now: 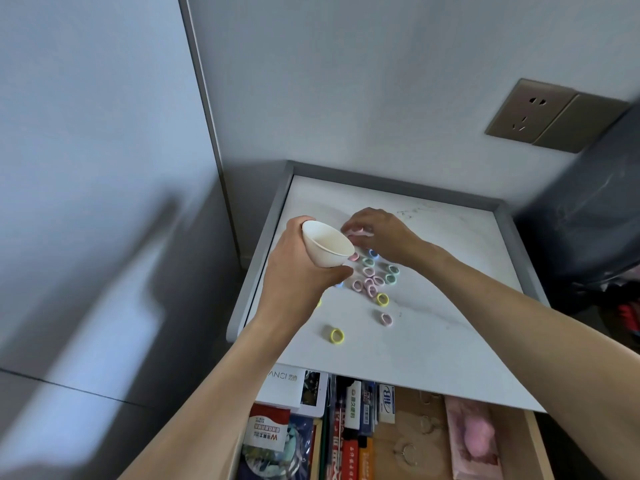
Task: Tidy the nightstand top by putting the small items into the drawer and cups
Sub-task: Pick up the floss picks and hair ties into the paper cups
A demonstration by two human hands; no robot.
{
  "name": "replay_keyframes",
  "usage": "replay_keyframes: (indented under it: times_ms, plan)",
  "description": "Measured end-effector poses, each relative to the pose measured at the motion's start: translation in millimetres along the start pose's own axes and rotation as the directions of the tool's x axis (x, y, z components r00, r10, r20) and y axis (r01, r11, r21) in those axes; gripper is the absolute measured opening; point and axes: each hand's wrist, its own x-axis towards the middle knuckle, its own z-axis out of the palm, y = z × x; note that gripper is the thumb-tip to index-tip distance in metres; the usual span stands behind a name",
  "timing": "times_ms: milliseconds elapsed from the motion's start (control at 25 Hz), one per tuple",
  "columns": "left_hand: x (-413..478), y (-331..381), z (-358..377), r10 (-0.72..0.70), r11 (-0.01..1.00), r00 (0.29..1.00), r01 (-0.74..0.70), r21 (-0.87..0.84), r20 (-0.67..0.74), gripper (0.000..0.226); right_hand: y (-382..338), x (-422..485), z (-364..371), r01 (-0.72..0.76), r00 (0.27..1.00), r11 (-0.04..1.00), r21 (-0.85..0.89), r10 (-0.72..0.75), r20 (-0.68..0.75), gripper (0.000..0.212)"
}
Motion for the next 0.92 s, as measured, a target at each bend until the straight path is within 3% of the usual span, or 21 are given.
replay_keyframes:
  times_ms: [120,360,640,800,920]
  plan:
    - [-2,-1,0,0.004,1.0,1.0,-0.004,0.002,0.004,0.075,7,-19,0,0.047,0.998,0.999,0.004,-0.047,-0.035,0.023]
    - [-5,0,2,-0.01,1.0,1.0,0.01,0.002,0.026,0.073,2,-22,6,-0.032,0.998,0.998,-0.057,0.028,-0.062,0.011]
    - [-8,5,2,-0.018,0.999,0.999,0.017,0.039,0.042,0.072,-4,-18,0,-0.211,0.978,0.977,-0.027,0.211,-0.004,0.018]
    - [-6,7,4,-0.003,0.996,0.999,0.0,0.094,0.033,0.07,-22,-27,-36,-0.215,0.953,0.939,0.269,0.262,-0.155,0.011]
    - [-5,8,7,-0.013,0.992,1.0,0.01,0.127,0.025,0.069,-63,-38,-66,-0.044,0.982,0.88,0.473,0.126,-0.143,0.009]
